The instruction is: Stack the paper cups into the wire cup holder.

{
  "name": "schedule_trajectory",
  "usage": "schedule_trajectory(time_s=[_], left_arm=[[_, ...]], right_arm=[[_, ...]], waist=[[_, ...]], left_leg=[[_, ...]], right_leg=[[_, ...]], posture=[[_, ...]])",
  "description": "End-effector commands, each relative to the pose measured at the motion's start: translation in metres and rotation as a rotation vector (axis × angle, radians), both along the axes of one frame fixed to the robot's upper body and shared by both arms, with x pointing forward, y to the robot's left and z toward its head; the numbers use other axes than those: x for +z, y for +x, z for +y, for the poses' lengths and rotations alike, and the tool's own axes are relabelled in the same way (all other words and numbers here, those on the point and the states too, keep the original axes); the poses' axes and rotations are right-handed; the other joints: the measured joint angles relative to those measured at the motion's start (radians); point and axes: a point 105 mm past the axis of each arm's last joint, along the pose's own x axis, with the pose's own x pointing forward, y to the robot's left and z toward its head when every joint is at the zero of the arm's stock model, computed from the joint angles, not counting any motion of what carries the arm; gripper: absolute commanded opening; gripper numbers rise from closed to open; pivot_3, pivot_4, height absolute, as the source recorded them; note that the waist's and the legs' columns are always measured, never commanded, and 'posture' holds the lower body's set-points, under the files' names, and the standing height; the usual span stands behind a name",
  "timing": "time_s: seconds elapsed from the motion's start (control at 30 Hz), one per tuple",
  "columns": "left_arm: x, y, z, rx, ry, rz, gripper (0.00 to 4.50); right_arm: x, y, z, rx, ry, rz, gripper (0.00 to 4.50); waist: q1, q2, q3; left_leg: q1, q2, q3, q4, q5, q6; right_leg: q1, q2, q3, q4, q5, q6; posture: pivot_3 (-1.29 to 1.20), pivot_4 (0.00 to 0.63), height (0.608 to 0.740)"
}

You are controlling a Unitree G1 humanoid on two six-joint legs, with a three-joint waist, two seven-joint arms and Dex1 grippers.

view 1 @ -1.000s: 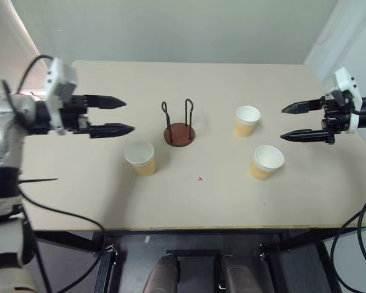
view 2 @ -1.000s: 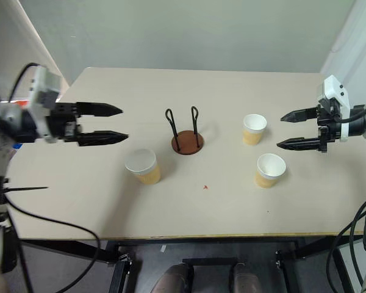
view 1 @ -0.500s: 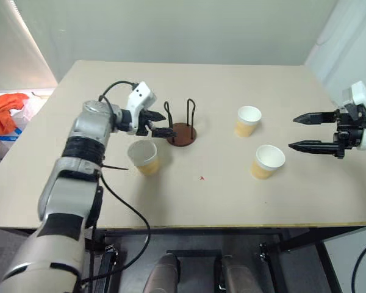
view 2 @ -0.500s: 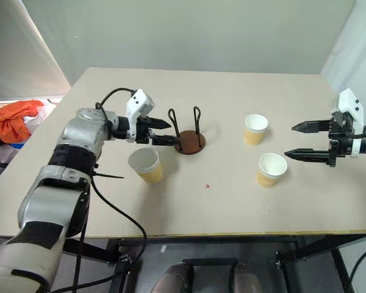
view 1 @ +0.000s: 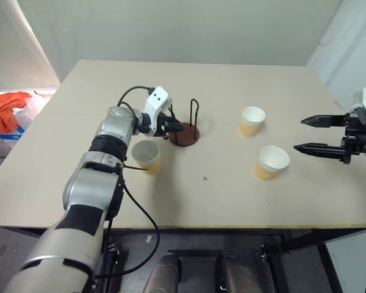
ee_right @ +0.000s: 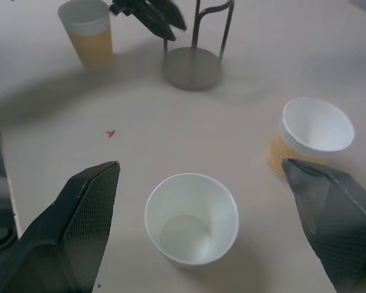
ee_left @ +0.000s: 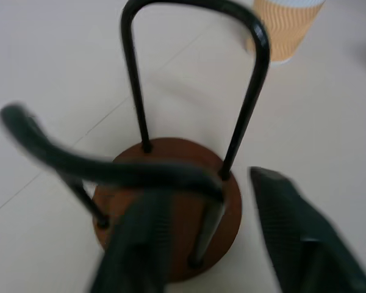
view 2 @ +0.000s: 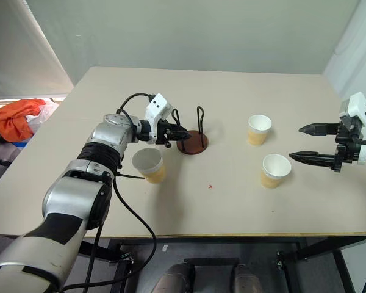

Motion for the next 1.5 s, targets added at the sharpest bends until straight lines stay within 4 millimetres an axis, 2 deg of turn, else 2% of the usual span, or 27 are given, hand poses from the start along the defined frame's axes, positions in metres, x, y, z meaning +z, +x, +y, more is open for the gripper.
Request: schedule_trajectory(time_s=[0.03, 0.1, 0.23, 0.37, 0.5, 0.57, 0.63, 0.7, 0.73, 0.77, 0.9, 1.03, 1.2, 1.4, 1.5], left_arm=[[0.025, 0.002, -0.003, -0.026, -0.017, -0.069, 0.69], [0.027, -0.001, -0.005, -0.051, -0.031, -0.066, 0.05], [0.031, -0.014, -0.017, -0.176, -0.049, -0.06, 0.05], [0.048, -0.055, -0.042, -0.41, -0.076, -0.076, 0.05], [0.057, -0.082, -0.053, -0.473, -0.068, -0.099, 0.05], [0.049, -0.095, -0.059, -0.48, -0.024, -0.094, 0.05], [0.029, -0.106, -0.063, -0.473, 0.029, -0.072, 0.05], [0.017, -0.116, -0.066, -0.47, 0.021, -0.039, 0.05], [0.013, -0.12, -0.067, -0.47, 0.02, -0.034, 0.05], [0.011, -0.125, -0.068, -0.472, 0.019, -0.026, 0.05], [0.005, -0.133, -0.07, -0.464, 0.022, -0.011, 0.05], [-0.001, -0.132, -0.069, -0.435, 0.048, -0.007, 0.05], [-0.017, -0.134, -0.066, -0.411, 0.084, 0.05, 0.05], [-0.022, -0.131, -0.067, -0.398, 0.094, 0.061, 1.9], [-0.014, -0.131, -0.066, -0.407, 0.11, 0.032, 2.94]], right_arm=[[0.014, -0.003, 0.001, 0.002, -0.006, -0.062, 4.5], [0.013, -0.002, 0.002, 0.004, -0.006, -0.065, 4.5], [0.013, -0.001, 0.004, 0.018, -0.007, -0.063, 4.5], [0.006, -0.007, 0.013, 0.087, -0.024, -0.018, 4.5], [0.006, -0.012, 0.024, 0.151, -0.022, -0.015, 4.5], [0.0, -0.017, 0.036, 0.205, -0.02, 0.009, 4.5], [-0.013, -0.025, 0.05, 0.262, -0.014, 0.063, 4.5], [-0.026, -0.028, 0.059, 0.28, -0.037, 0.092, 4.5], [-0.028, -0.028, 0.06, 0.275, -0.042, 0.094, 4.5], [-0.03, -0.028, 0.063, 0.276, -0.043, 0.098, 4.5], [-0.035, -0.03, 0.067, 0.29, -0.063, 0.108, 4.5], [-0.038, -0.026, 0.067, 0.281, -0.082, 0.105, 4.5], [-0.038, -0.021, 0.062, 0.251, -0.113, 0.091, 4.5], [-0.032, -0.012, 0.05, 0.207, -0.155, 0.058, 4.5], [-0.03, -0.006, 0.043, 0.18, -0.192, 0.041, 4.5]], waist=[[0.001, 0.0, 0.0], [0.002, 0.0, 0.0], [0.002, 0.0, 0.0], [0.002, 0.0, 0.0], [0.002, 0.0, 0.0], [0.002, 0.0, 0.0], [0.001, 0.001, 0.0], [0.0, 0.0, 0.0], [0.0, 0.0, 0.0], [0.0, 0.0, 0.0], [0.002, 0.0, 0.0], [0.002, 0.001, 0.0], [0.001, 0.001, 0.0], [0.002, 0.001, 0.0], [0.002, 0.001, 0.0]], left_leg=[[0.0, 0.0, 0.0, 0.0, 0.0, 0.0], [0.0, -0.001, 0.0, 0.001, 0.0, 0.0], [0.0, -0.002, 0.0, 0.002, -0.001, 0.002], [-0.001, -0.003, 0.001, 0.005, 0.0, 0.001], [-0.004, -0.002, 0.001, 0.013, 0.001, -0.002], [-0.004, -0.003, 0.002, 0.014, 0.0, -0.001], [-0.003, -0.002, 0.003, 0.015, -0.001, 0.0], [0.004, -0.002, 0.003, 0.014, -0.003, 0.001], [0.005, -0.002, 0.002, 0.015, -0.008, 0.008], [0.005, -0.002, 0.002, 0.015, -0.009, 0.009], [0.004, -0.002, 0.001, 0.016, -0.009, 0.009], [0.006, -0.002, 0.0, 0.016, -0.008, 0.008], [0.007, -0.002, 0.0, 0.015, -0.008, 0.007], [0.007, -0.002, 0.0, 0.013, -0.008, 0.007], [0.007, -0.002, 0.0, 0.013, -0.009, 0.006]], right_leg=[[0.0, 0.0, 0.0, 0.0, 0.0, 0.0], [0.001, 0.0, 0.001, 0.0, -0.001, 0.001], [0.002, 0.0, 0.002, 0.0, -0.002, 0.003], [0.002, 0.0, 0.002, 0.0, -0.002, 0.005], [0.002, 0.001, 0.001, 0.001, -0.003, 0.005], [0.003, 0.0, 0.001, 0.0, -0.003, 0.005], [0.004, 0.0, 0.002, 0.0, -0.003, 0.004], [0.011, 0.0, 0.001, 0.0, -0.008, 0.0], [0.012, 0.0, 0.001, 0.0, -0.013, -0.003], [0.012, -0.001, 0.001, 0.0, -0.013, -0.003], [0.012, -0.001, 0.001, 0.001, -0.009, -0.003], [0.013, -0.002, 0.001, 0.0, -0.006, -0.007], [0.013, -0.002, 0.001, 0.0, -0.005, -0.009], [0.013, -0.002, 0.001, 0.0, -0.006, -0.008], [0.012, -0.002, 0.001, 0.0, -0.006, -0.008]], posture=[[0.0, 0.15, 0.74], [0.0, 0.15, 0.74], [0.0, 0.15, 0.74], [0.0, 0.15, 0.74], [0.0, 0.15, 0.74], [0.0, 0.15, 0.74], [0.0, 0.15, 0.74], [0.0, 0.15, 0.74], [0.0, 0.15, 0.74], [0.0, 0.15, 0.74], [0.0, 0.15, 0.74], [0.0, 0.15, 0.74], [0.0, 0.15, 0.74], [0.0, 0.15, 0.74], [0.0, 0.15, 0.74]])
